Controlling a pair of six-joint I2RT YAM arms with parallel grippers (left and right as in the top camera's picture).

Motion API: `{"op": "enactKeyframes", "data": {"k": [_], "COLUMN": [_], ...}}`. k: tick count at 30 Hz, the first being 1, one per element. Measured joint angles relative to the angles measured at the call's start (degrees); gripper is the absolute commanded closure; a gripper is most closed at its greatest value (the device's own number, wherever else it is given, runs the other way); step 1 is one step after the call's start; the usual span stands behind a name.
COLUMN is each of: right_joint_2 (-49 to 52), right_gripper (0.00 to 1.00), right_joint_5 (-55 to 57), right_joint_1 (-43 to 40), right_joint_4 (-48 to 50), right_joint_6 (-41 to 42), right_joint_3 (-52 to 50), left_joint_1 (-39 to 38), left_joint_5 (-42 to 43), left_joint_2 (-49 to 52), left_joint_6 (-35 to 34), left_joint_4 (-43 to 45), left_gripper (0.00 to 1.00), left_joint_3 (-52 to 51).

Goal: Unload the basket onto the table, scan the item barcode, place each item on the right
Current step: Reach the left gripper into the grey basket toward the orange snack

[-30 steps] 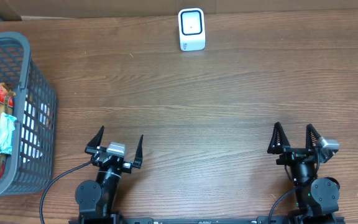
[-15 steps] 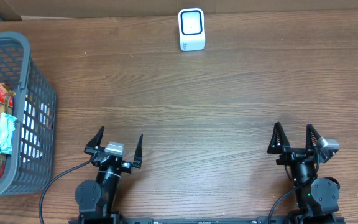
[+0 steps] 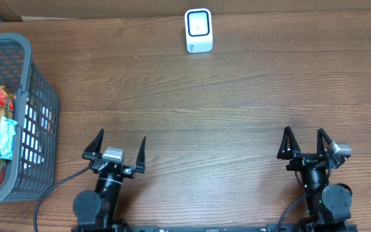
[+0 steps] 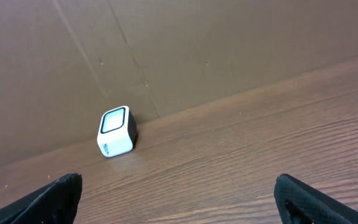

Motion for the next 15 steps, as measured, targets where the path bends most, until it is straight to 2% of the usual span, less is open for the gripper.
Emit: {"op": "enactKeyframes", "data": {"k": [10,15], "right_joint_2": [0.0,0.0], "right_gripper": [0.0,0.0], "right_joint_5": [-0.02,-0.02], "right_joint_1": [0.0,0.0], "right_joint_4": [-0.02,-0.02], "right_joint_6": [-0.02,-0.02], "right_joint_3": [0.0,0.0], "left_joint_1": [0.0,-0.02], "left_joint_5": [0.0,0.0], "left_joint_2": [0.37,5.7], "left_joint_6": [-1.86,-2.6], "left_joint_4": [-1.66,-1.64], "left_gripper": [0.0,0.0], "left_joint_3": [3.43,6.71]}}
